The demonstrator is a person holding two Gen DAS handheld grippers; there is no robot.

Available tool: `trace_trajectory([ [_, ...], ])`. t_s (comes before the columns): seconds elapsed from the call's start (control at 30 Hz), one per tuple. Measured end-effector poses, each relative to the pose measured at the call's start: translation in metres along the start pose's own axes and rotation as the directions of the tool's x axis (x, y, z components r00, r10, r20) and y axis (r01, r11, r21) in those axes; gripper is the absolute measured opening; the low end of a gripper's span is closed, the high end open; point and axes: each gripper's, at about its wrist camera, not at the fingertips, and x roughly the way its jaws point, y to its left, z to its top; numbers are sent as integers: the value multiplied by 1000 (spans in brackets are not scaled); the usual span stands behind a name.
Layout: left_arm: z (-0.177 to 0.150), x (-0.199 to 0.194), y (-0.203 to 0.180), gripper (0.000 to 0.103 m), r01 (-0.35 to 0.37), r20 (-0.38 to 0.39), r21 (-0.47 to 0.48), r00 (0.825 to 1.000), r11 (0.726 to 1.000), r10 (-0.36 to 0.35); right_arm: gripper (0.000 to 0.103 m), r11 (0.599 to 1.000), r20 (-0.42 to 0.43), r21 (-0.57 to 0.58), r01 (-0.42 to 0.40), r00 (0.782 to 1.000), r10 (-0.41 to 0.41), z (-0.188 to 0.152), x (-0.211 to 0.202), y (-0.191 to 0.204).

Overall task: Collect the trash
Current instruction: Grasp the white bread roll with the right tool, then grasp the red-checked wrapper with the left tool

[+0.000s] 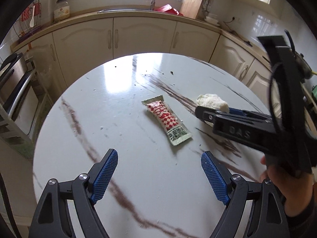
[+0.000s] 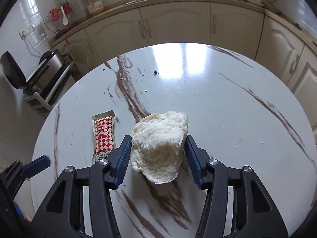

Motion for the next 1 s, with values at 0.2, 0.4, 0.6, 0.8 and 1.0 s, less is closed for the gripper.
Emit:
trace_trajectory([
  [0.2, 23, 32, -16, 83, -42, -8, 10, 999, 999, 42, 50, 999, 11, 41, 11, 1000, -12, -14, -18, -33],
  [0.4, 43, 62, -28, 82, -86, -40, 2, 995, 996, 86, 50, 996, 12, 81, -37, 999, 36, -23, -29, -53],
  [0.6, 53, 83, -35, 77, -120, -65, 41, 990, 992, 122, 50, 993, 14, 97, -70, 997, 69, -24, -29, -52],
  [0.8, 53, 88, -44, 49, -101, -45, 96, 993, 990, 105, 49, 990, 17, 93, -102, 995, 101, -28, -31, -46],
  [1.0, 46, 85, -37, 9, 11, -36, 84, 999, 996, -8, 49, 989, 36, 85, -118, 993, 116, -31, -36, -35],
])
